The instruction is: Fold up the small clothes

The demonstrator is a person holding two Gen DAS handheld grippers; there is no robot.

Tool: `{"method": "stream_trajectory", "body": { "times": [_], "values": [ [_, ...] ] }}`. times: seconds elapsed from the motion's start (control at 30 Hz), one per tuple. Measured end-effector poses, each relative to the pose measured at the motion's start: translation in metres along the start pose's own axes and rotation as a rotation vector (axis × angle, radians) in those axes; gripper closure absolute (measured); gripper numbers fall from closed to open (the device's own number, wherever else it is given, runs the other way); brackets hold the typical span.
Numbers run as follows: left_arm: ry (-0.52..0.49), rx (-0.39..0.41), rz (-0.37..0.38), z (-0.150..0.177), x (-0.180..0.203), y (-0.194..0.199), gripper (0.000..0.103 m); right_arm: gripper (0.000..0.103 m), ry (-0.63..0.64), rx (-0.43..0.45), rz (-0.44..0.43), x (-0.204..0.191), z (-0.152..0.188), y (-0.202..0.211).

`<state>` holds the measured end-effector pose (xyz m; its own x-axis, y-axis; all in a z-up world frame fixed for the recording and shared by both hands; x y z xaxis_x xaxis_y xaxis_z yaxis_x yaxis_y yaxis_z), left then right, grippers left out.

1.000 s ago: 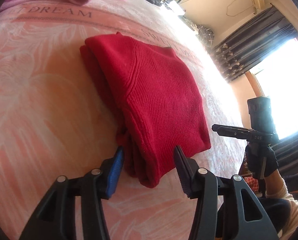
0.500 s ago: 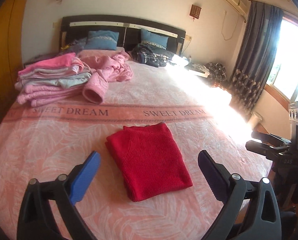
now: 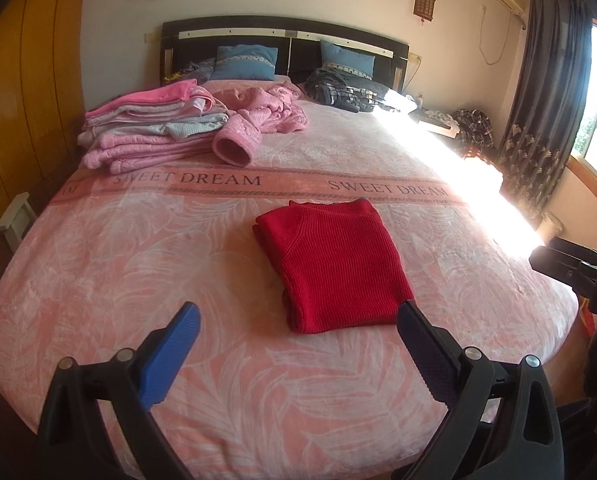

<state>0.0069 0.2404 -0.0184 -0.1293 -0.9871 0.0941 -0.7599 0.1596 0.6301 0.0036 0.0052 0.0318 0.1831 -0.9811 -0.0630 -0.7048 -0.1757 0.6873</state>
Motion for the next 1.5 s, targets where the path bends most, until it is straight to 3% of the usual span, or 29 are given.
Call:
{"method": "stream_trajectory", "body": {
  "times": [0.17,0.33,0.53,1.03,1.5],
  "values": [
    [-0.019,0.041,-0.055,0.006,0.001,0.014,0.004,0.003,0.057,0.000,0.085,-0.011,0.015,-0.002],
    [-0.028,0.034,-0.133,0.015,-0.002,0.017,0.004,0.003,0.031,-0.033,0.042,-0.017,0.031,-0.007],
    [-0.007,-0.007,-0.184,0.027,-0.011,0.013,0.004,0.003,-0.002,-0.051,0.059,-0.014,0.044,-0.014],
    [-0.017,-0.157,-0.209,0.061,-0.012,-0.015,0.004,0.004,0.000,-0.164,0.070,-0.019,0.072,-0.047],
    [0.000,-0.173,-0.231,0.063,-0.022,-0.019,0.004,0.004,-0.034,-0.213,0.090,-0.006,0.080,-0.060]
  ]
}}
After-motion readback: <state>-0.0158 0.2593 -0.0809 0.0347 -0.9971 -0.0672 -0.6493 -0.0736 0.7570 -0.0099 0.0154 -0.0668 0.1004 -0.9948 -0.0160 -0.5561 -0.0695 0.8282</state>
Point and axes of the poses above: each gripper's, at about its wrist camera, not at the fingertips, and y roughly against the way its jaws point, x to its right, z to its underside, the point moved 5 cm from there along -y, roughly the way its jaws point, and after that the axes turned 3 degrees about z, right-handed, at the moved point
